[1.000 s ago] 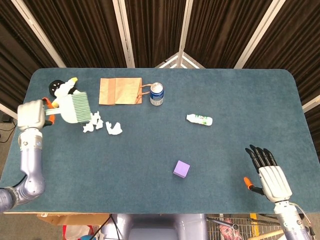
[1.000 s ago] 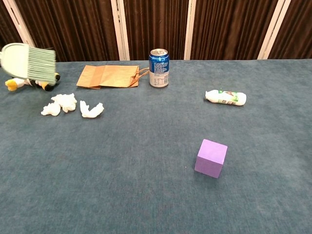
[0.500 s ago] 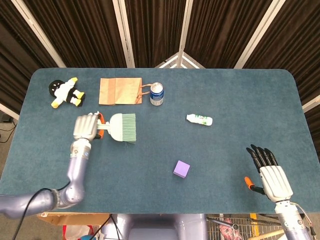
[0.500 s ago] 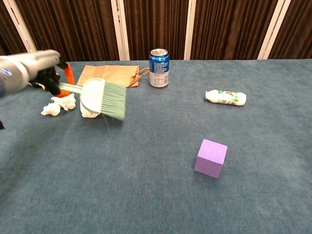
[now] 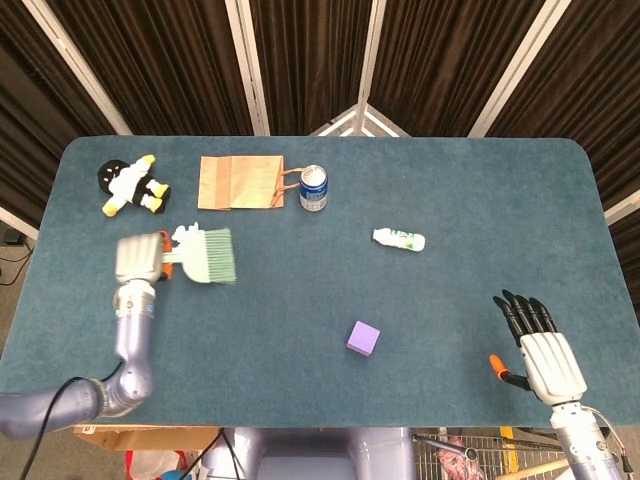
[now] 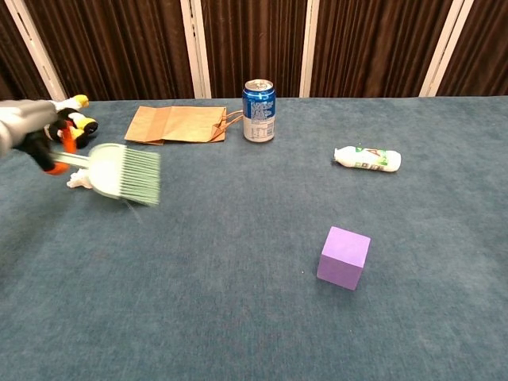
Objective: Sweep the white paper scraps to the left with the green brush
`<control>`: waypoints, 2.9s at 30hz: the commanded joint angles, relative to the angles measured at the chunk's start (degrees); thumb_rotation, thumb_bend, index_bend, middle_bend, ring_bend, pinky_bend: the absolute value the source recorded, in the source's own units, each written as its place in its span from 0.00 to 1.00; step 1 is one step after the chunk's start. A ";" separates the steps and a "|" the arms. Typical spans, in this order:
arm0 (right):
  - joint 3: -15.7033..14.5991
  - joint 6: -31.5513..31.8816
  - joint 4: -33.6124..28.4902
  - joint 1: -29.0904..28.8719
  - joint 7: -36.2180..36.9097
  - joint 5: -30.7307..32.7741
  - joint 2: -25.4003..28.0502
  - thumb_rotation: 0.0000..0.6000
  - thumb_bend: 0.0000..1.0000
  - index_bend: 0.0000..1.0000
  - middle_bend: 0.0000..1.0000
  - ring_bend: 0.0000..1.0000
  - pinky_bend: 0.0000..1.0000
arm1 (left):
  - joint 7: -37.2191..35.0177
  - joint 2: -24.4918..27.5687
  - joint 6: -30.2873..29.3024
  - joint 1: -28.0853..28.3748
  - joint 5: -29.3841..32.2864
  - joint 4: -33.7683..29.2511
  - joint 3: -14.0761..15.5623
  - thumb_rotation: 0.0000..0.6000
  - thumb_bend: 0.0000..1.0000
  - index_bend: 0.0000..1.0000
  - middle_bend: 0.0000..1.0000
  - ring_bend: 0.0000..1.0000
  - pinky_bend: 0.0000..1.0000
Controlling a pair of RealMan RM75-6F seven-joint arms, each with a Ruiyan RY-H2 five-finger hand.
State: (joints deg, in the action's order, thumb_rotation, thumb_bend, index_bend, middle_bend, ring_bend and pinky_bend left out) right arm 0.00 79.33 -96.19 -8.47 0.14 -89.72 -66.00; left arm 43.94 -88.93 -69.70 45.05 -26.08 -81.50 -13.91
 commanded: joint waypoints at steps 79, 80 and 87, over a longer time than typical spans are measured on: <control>0.13 0.51 0.08 0.35 -2.54 -0.03 -0.88 1.00 0.34 0.00 0.00 0.00 0.00 | -24.19 21.17 -3.97 -18.31 -25.46 -26.64 3.75 1.00 0.77 0.78 1.00 1.00 1.00; 0.14 0.54 0.10 0.36 -2.57 -0.05 -0.91 1.00 0.34 0.00 0.00 0.00 0.00 | -24.05 20.77 -4.02 -18.64 -26.40 -27.49 4.64 1.00 0.76 0.77 1.00 1.00 1.00; 0.23 0.60 0.10 0.43 -2.84 0.17 -0.98 1.00 0.34 0.00 0.00 0.00 0.00 | -19.44 15.76 -4.80 -20.67 -32.98 -30.90 11.98 1.00 0.62 0.62 0.94 0.92 0.90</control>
State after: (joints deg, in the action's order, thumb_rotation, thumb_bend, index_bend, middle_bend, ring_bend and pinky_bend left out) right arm 0.22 79.93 -96.09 -8.05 -2.70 -89.55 -66.99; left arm 22.88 -71.48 -73.94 25.24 -57.48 -111.69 -3.69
